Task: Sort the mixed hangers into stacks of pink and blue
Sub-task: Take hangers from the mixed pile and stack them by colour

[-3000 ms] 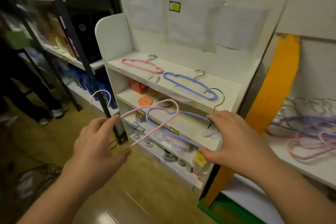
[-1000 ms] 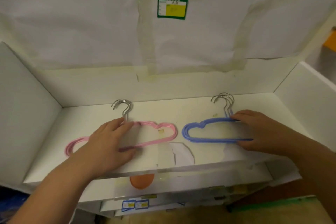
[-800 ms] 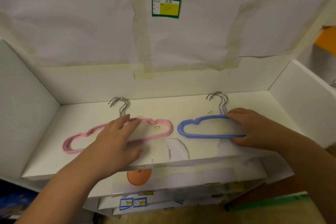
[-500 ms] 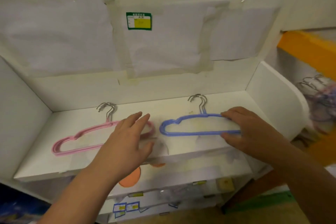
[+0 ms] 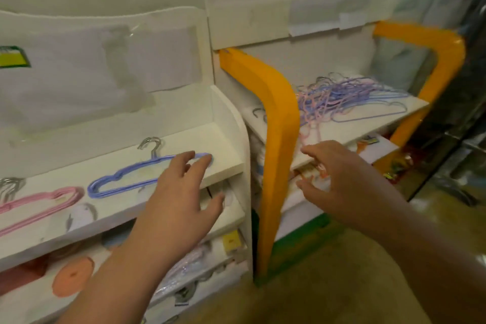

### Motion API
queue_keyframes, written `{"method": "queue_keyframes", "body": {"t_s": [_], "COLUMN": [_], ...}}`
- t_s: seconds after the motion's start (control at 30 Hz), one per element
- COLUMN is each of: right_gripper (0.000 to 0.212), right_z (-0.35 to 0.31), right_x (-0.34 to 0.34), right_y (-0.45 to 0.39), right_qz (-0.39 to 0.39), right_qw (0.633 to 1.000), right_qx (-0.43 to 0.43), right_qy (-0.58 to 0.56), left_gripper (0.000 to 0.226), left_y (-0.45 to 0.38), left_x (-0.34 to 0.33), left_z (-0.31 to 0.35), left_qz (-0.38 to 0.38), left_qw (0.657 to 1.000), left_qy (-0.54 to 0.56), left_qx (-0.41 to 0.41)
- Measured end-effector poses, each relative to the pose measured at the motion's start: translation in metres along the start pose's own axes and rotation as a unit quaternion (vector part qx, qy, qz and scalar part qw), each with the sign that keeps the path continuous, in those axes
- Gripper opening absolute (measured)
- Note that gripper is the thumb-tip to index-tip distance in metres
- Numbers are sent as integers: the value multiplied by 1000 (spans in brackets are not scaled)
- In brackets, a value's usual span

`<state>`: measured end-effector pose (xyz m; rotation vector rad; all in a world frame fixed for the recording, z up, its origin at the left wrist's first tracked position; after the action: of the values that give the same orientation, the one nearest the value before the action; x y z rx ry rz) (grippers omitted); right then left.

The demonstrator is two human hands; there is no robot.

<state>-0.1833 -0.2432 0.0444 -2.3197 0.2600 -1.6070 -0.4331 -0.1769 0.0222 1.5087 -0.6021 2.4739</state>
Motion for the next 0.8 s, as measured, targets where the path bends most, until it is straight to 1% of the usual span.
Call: {"method": "queue_keyframes", "body": {"t_s": [0.13,0.2,0.37,0.53,0.73,0.8], "right_gripper": [58,59,59,58,59,58], "right_z": [54,80,145,206,285,308], "right_x": [37,51,65,65,66,66], "right_y": [40,54,63,40,-22,-43], "right_qz": [-15,-10,-3,-29,-50,-41], "right_qw": [998,996,991,989,987,988], "right_qx": [-62,-85,-128,-141,-154,-150], "right_qy": [1,12,22,39,20,22], "left_gripper": [73,73,71,71,70,72], "left_y": [-2,-8,-46,-102,-186,-213], "left_x": [-36,-52,-94,-142,-190,-200], "left_z": [82,116,168,196,231,241], "left_qz": [-35,-55,-66,-63,-81,-79], "left_qw": [997,994,989,989,990,990], "left_qy": [1,8,10,11,13,0], "left_qx": [-63,-96,-131,-133,-112,-115]}}
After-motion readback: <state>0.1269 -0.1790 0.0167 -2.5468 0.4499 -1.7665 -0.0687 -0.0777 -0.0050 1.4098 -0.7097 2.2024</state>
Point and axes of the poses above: each hand's wrist, its own y-axis away from the middle knuckle, its own x-axis out of the back of the hand, z = x × y, the point moved 5 cm from there along -y, towards the middle knuckle, and after that the axes turned 3 degrees about x, right-handed, at the moved point
